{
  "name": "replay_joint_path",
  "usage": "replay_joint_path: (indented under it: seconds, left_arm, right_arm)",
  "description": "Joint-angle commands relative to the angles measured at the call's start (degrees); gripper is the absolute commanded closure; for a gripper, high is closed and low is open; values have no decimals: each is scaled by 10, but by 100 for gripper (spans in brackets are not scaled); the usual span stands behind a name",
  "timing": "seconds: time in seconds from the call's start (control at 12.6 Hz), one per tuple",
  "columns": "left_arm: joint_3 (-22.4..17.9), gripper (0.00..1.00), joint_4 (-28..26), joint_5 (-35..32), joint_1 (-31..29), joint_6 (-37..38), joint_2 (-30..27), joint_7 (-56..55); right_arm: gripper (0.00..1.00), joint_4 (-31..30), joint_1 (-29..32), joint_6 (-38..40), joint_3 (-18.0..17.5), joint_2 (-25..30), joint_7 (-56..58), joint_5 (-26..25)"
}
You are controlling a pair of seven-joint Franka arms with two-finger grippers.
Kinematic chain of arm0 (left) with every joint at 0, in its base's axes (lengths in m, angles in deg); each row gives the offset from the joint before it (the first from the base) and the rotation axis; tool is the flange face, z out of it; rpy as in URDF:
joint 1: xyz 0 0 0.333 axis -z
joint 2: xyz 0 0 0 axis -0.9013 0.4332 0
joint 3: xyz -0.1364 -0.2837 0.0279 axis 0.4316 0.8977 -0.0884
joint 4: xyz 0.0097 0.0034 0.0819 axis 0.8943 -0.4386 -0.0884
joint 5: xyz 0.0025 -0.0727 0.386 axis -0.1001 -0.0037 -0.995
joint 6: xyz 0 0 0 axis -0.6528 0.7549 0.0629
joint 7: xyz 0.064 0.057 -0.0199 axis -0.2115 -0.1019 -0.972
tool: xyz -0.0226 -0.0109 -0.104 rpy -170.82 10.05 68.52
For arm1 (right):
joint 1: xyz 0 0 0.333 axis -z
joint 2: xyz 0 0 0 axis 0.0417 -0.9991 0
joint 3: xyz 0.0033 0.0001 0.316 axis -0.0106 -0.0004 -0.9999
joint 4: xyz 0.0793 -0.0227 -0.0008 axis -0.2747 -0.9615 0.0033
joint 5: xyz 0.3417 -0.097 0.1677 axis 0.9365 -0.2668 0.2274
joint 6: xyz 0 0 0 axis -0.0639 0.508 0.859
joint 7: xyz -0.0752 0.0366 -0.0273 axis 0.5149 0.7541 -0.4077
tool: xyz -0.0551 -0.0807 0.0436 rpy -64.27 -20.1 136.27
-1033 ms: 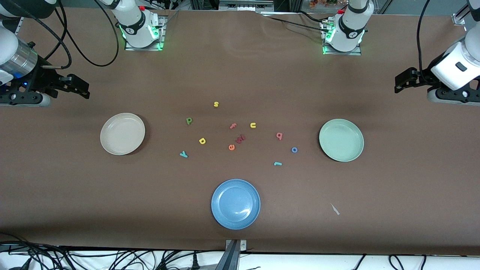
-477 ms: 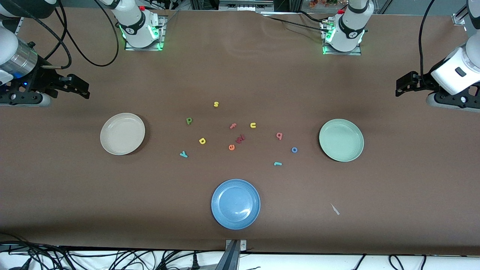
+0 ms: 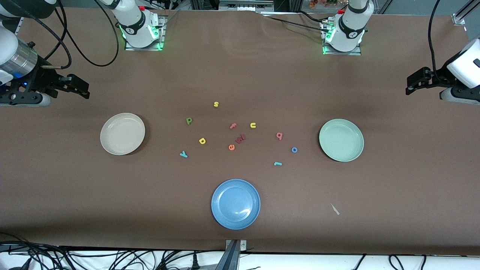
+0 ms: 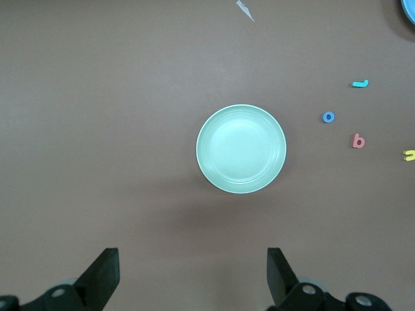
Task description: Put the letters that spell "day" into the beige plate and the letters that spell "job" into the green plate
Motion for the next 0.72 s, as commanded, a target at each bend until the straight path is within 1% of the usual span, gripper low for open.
replay_joint_path:
  seconds: [0.0, 0.16, 0.4, 0.64]
  left_arm:
    - [-22, 0, 6, 33, 10, 4, -4, 18]
    - [-34, 0, 8, 34, 10, 4, -7, 19]
    - [-28, 0, 9, 27, 11, 10, -10, 24]
    - [-34, 0, 9, 26, 11, 10, -9, 25]
  right_arm:
    - [0, 10, 3, 8, -1, -3, -2, 3]
    - [0, 10, 3, 8, -1, -3, -2, 3]
    - [0, 10, 3, 8, -1, -3, -1, 3]
    - [0, 10, 4, 8, -1, -3, 0, 3]
